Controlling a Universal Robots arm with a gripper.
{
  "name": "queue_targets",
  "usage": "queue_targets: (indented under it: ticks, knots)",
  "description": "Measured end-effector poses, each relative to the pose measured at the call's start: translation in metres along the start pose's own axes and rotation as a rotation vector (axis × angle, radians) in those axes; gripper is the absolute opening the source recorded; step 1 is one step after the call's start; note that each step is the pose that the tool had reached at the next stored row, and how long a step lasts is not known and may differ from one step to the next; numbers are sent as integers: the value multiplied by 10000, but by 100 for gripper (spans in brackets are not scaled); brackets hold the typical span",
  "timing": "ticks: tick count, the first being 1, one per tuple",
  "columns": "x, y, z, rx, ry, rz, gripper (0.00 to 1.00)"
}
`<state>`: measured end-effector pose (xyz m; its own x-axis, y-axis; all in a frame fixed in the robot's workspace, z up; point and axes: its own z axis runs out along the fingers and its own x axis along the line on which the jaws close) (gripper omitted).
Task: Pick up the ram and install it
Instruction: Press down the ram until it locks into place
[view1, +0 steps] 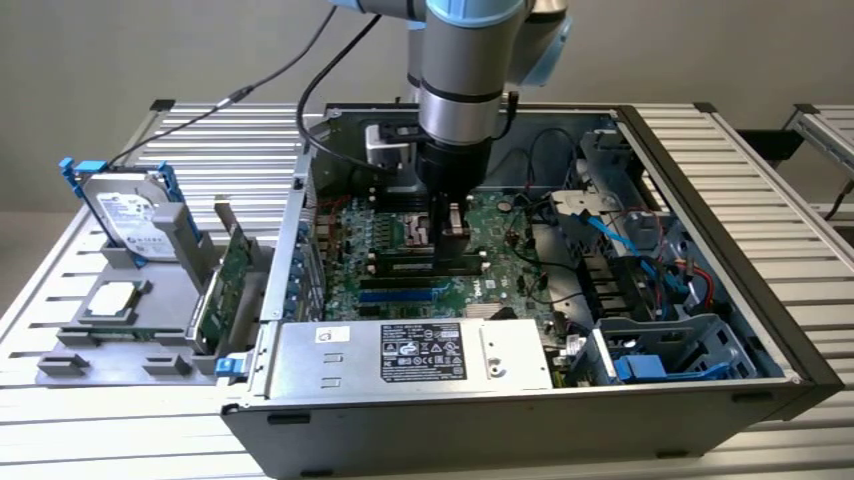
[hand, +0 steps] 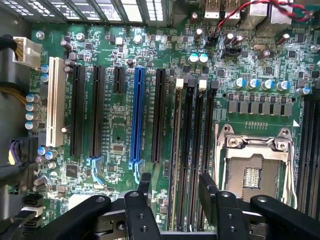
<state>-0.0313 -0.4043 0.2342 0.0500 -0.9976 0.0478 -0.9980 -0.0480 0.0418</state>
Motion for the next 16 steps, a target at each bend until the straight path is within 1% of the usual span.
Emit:
queue_targets:
  ticks: [6, 8, 9, 10, 11, 15, 16]
  knots:
    - [3, 55, -104, -1, 1, 1, 51]
    - [3, 55, -110, 0, -1, 0, 51]
    - [3, 55, -110, 0, -1, -1, 49]
    - [3, 55, -110, 1, -1, -1, 42]
    - [3, 55, -110, 1, -1, 0, 42]
    - [3, 56, -111, 0, 0, 0, 18]
    - [3, 56, -111, 0, 0, 0, 18]
